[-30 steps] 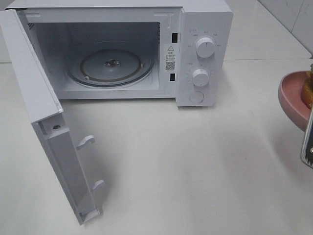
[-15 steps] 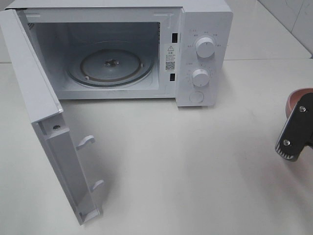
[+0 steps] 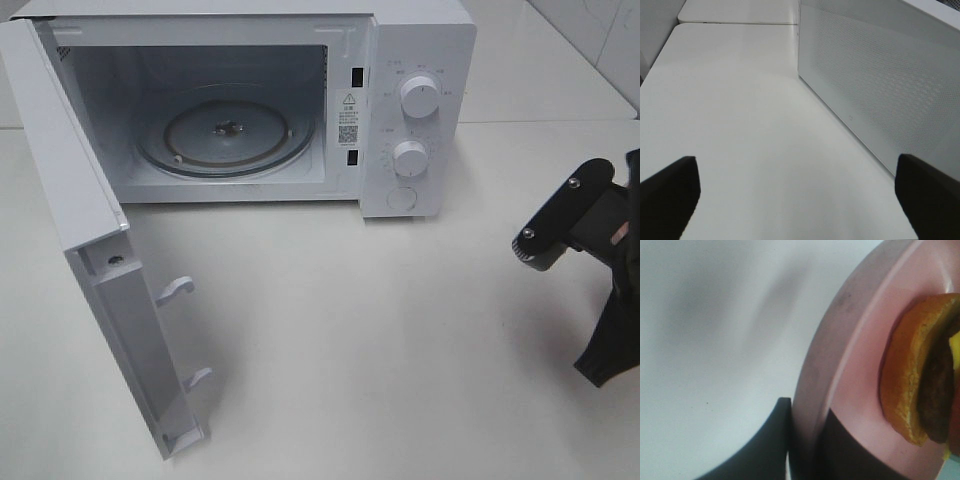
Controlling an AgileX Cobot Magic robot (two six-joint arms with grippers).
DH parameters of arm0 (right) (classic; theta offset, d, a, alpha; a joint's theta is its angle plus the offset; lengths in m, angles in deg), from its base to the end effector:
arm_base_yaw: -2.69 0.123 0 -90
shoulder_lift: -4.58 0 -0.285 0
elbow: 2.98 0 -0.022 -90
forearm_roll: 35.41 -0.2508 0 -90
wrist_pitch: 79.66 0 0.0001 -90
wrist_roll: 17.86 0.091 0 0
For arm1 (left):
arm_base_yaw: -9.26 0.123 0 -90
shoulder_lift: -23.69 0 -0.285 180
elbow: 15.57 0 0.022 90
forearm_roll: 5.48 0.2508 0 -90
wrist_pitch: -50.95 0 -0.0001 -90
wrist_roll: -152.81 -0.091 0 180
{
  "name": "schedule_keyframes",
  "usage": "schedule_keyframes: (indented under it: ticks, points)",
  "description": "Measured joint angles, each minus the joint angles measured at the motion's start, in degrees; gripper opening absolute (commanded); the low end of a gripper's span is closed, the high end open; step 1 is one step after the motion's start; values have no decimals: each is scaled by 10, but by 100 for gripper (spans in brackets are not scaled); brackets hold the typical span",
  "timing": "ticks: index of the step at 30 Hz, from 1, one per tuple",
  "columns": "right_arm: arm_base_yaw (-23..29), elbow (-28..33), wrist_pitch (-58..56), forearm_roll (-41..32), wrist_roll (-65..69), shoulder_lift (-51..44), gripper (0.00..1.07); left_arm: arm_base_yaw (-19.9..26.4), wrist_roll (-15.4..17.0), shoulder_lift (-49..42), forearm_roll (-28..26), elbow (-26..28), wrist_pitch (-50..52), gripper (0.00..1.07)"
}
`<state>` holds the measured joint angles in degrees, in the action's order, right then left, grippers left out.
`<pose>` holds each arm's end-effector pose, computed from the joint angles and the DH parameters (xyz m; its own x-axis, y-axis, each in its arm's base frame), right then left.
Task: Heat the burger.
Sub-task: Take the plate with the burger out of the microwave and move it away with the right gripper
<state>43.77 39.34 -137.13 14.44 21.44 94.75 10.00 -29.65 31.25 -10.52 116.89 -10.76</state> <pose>0.1918 0.0893 0.1853 -0.8051 -0.5820 -0.1142 -0.3915 0.6661 -0.6349 -0.0083 -0.0072 0.2812 -0.4495 -0.0046 -0.8933 0.0567 0.9978 -0.0337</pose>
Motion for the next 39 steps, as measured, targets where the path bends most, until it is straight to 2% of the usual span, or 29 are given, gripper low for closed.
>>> schedule_keyframes:
  ticks: [6,13,25,39]
  points:
    - [0,-18,-10,0,70,64,1,0,0,0,0,0,0,98]
    - [-3,-19,-6,-1,122,93,2,0,0,0,0,0,0,98]
    - [-74,-19,61,3,164,147,3,0,0,0,0,0,0,98]
    - [-105,-21,121,16,206,221,4,0,0,0,0,0,0,98]
